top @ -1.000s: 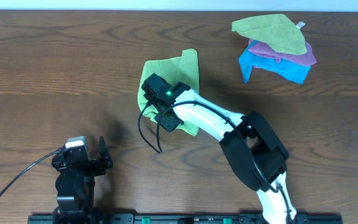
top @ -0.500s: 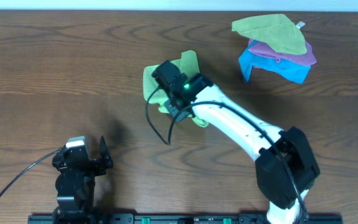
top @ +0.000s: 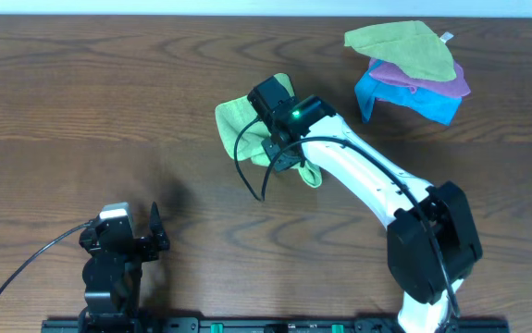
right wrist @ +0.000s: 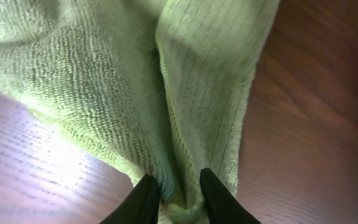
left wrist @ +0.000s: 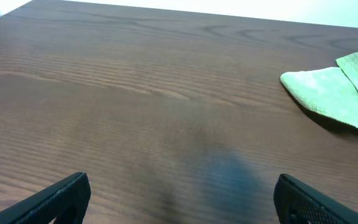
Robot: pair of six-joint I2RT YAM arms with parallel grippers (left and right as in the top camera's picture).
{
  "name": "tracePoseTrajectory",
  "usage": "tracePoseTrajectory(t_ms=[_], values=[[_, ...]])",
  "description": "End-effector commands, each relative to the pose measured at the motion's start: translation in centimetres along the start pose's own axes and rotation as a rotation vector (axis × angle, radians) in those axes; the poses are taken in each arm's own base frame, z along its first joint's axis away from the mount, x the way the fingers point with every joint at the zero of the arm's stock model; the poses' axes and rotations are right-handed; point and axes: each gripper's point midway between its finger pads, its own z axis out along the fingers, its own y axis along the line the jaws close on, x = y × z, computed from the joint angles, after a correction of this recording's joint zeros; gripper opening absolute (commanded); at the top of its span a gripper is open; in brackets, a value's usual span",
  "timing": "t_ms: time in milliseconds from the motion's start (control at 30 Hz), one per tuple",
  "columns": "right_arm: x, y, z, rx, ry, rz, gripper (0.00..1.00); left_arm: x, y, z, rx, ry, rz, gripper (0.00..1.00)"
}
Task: Fold the cloth
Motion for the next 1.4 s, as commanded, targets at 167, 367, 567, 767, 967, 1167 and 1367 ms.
tracePoseTrajectory(t_ms=[167, 367, 567, 767, 967, 1167, 1367], values=[[0.2, -3.1, -0.1, 0.119, 0.001, 0.088, 0.01, 0.9, -0.2, 0.3, 0.016, 0.022, 0.015, 0.95], [1.8, -7.5, 0.3, 0.212, 0.050, 0.299, 0.06, 1.0, -1.6, 0.2, 0.094, 0.029, -0.011, 0.95], [4.3, -11.0, 1.3, 0.247, 0.125, 0.449, 0.43, 0.5, -1.7, 0.0, 0.101, 0.026, -0.115, 0.95], [4.5, -12.9, 1.9, 0.253, 0.124, 0.477, 0.57, 0.3, -1.8, -0.1, 0.102, 0.049, -0.113, 0.95], [4.2, -10.1, 3.1, 0.007, 0.143, 0.264, 0.62, 1.1, -2.5, 0.2, 0.135, 0.098, -0.112, 0.95], [4.6, -6.2, 3.2, -0.218, 0.144, 0.020, 0.62, 0.4, -2.7, 0.3, 0.146, 0.073, -0.113, 0.95], [7.8, -5.2, 4.8, -0.251, 0.224, -0.005, 0.64, 0.4, -2.7, 0.3, 0.146, 0.072, -0.113, 0.95]])
